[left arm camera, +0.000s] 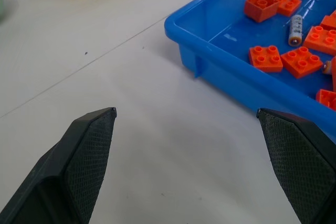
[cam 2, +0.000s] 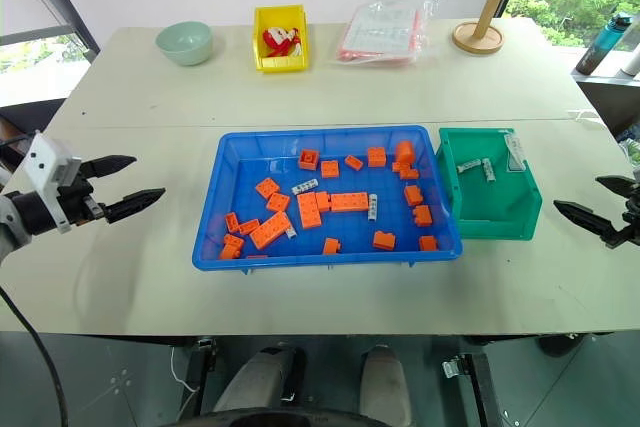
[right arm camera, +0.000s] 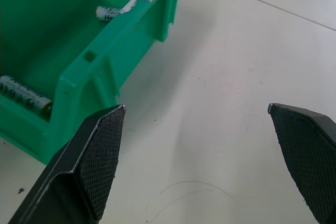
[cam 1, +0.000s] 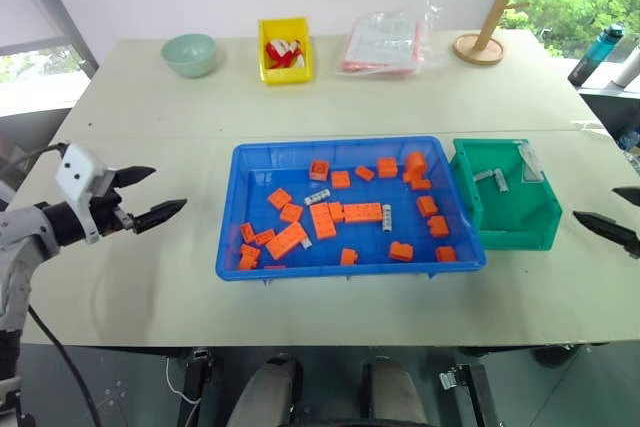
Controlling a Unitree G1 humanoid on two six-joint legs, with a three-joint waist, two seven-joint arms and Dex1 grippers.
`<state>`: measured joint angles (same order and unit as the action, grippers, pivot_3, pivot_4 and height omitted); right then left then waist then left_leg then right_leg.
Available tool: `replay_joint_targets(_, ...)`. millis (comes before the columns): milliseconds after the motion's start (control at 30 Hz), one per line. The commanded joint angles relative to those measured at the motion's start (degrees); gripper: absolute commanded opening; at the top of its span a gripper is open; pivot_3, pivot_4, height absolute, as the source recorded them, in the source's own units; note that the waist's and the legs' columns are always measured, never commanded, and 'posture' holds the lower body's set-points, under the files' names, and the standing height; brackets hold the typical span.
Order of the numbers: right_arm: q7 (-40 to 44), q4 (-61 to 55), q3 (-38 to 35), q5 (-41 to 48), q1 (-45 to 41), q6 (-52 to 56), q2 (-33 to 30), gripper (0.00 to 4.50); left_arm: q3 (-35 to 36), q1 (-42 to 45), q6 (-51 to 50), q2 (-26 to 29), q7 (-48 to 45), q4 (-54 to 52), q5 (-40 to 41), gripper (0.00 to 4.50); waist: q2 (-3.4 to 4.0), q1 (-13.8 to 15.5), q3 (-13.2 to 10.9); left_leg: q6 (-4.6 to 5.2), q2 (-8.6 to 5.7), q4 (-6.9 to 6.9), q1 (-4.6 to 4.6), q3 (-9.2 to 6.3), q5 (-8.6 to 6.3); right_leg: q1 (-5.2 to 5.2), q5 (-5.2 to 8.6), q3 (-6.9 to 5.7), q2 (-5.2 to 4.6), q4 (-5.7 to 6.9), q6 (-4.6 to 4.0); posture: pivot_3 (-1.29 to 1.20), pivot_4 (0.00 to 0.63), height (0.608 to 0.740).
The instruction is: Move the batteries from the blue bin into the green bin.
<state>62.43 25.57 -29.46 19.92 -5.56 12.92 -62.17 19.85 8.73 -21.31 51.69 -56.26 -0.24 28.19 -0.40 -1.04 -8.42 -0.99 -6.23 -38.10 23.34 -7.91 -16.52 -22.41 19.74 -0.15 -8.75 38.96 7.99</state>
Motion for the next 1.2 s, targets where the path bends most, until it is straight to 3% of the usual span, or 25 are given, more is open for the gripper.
replay_joint_targets(33,-0.4,-2.36,-0.67,0.61,0.13,0.32,-0.03,4.48,1.99,1.09,0.11,0.98,-0.08,-1.47,0.58,4.5,0.0,-0.06,0.0,0.0,0.0,0.0,0.0,0.0,0.0,0.0,0.0,0.0,0.0,0.0,0.0,0.0,0.15,0.719)
replay_joint_targets(800,-3.73,-4.69,-1.33,1.48,-1.66,3.33,-0.73,4.48,1.14,2.19,-2.46,0.73,-0.07,-3.15,1.19,4.5,0.0,-0.01,0.0,0.0,0.0,0.0,0.0,0.01,0.0,-0.01,0.0,0.0,0.0,0.01,0.0,0.0,0.15,0.719)
replay_joint_targets(1033,3.22,-11.13,5.72,4.41,-14.26,8.26,-5.02,4.48,0.71,2.13,-5.46,1.54,-2.17,-11.86,5.02,4.5,0.15,-0.36,-0.08,0.0,0.03,-0.01,0.01,0.06,0.0,-0.05,0.0,0.0,0.0,0.01,0.0,0.0,0.15,0.719)
replay_joint_targets(1200,10.68,-19.32,17.86,6.57,-29.59,12.9,-3.88,4.48,0.07,3.36,-8.93,3.85,-5.49,-16.77,8.79,4.5,0.16,-0.69,-0.1,0.0,0.08,0.03,0.03,0.06,0.0,-0.07,0.0,0.0,0.03,-0.03,0.0,0.0,0.15,0.719)
